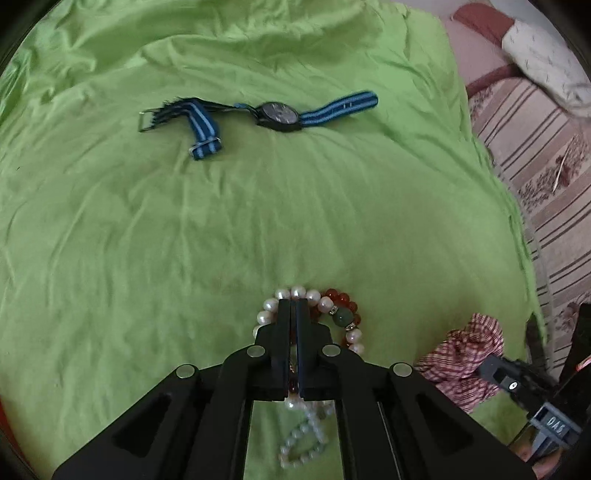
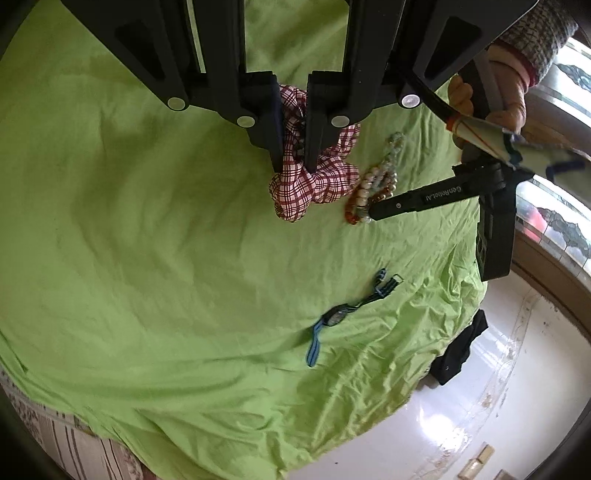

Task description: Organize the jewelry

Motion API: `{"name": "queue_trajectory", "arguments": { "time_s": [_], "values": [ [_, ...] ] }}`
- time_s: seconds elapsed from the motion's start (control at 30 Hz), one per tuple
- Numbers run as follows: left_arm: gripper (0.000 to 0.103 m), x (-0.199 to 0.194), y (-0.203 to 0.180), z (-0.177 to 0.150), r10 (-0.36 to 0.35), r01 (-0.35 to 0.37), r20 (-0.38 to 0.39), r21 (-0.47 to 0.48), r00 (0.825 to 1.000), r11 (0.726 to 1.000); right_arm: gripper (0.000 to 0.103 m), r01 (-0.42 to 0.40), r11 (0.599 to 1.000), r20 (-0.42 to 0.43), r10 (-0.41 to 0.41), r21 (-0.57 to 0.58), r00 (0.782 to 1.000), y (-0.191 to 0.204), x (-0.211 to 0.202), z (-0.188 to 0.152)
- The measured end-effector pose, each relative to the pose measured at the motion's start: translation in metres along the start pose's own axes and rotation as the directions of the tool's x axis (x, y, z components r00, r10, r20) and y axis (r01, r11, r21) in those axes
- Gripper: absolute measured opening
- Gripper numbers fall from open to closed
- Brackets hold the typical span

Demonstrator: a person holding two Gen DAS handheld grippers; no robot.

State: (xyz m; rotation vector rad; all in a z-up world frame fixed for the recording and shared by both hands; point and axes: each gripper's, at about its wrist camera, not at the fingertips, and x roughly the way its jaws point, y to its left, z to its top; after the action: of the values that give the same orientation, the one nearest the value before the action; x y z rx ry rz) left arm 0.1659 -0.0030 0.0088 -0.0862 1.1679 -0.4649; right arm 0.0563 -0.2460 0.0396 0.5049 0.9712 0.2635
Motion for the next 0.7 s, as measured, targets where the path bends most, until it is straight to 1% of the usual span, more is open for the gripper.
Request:
{"name": "queue_trajectory", "arguments": {
  "time_s": [0.07,0.17,0.23,0.33,0.37,0.4,0.43,0.53,0.6,0.67,0.7],
  "values": [
    [0.002,0.004,-0.002,0.001,0.008,-0.008,0.011,0.011,1.0,1.0,0.013,0.015,1.0,-0.002,-0.015,0.005,1.0,-0.003,0.005,0.001],
    [0.002,0.007,-0.004,-0.001,0.008,-0.009,0.019,0.009,1.0,1.0,0.018,0.029,1.0,-0.013,-0.029,0.006,0.999,-0.006,0.013,-0.001],
    [0.0,0.006,-0.004,-0.002,0.013,-0.013,0.016,-0.011,1.0,1.0,0.035,0.044,0.999,-0.016,-0.044,-0.003,0.999,-0.004,0.018,-0.003],
    [0.0,-0.011,-0.007,-0.009,-0.006,0.007,0.032,-0.035,0.999,0.999,0.036,0.065,0.997,-0.005,-0.065,-0.034,0.998,0.001,0.023,-0.004],
    [0.0,-0.019,-0.01,-0.013,-0.021,0.023,0.044,-0.039,0.999,0.999,0.033,0.065,0.997,-0.006,-0.065,-0.041,0.998,0.003,0.023,-0.004],
    [0.0,-0.034,-0.013,-0.018,-0.043,0.046,0.062,-0.043,0.997,0.998,0.019,0.059,0.997,-0.004,-0.059,-0.044,0.998,0.004,0.023,-0.004],
    [0.0,-0.046,-0.012,-0.021,-0.054,0.058,0.077,-0.041,0.996,0.997,0.013,0.043,0.998,-0.003,-0.043,-0.041,0.999,0.005,0.021,-0.004],
    [0.0,-0.096,-0.011,-0.034,-0.077,0.079,0.139,-0.01,0.987,0.997,0.011,0.022,0.999,0.019,-0.021,-0.034,1.0,0.008,0.012,-0.004],
    [0.0,-0.121,-0.012,-0.042,-0.089,0.09,0.163,-0.001,0.983,0.996,0.01,0.003,0.999,0.04,-0.002,-0.034,0.999,0.012,0.003,-0.003],
    [0.0,-0.131,-0.011,-0.044,-0.068,0.068,0.166,0.002,0.984,0.998,0.01,-0.018,0.999,0.064,0.02,-0.028,0.998,0.017,-0.009,-0.003],
    [0.0,-0.131,-0.011,-0.045,-0.042,0.041,0.166,0.01,0.985,0.999,0.01,-0.033,0.999,0.079,0.035,-0.022,0.996,0.019,-0.018,-0.004]
  ]
}}
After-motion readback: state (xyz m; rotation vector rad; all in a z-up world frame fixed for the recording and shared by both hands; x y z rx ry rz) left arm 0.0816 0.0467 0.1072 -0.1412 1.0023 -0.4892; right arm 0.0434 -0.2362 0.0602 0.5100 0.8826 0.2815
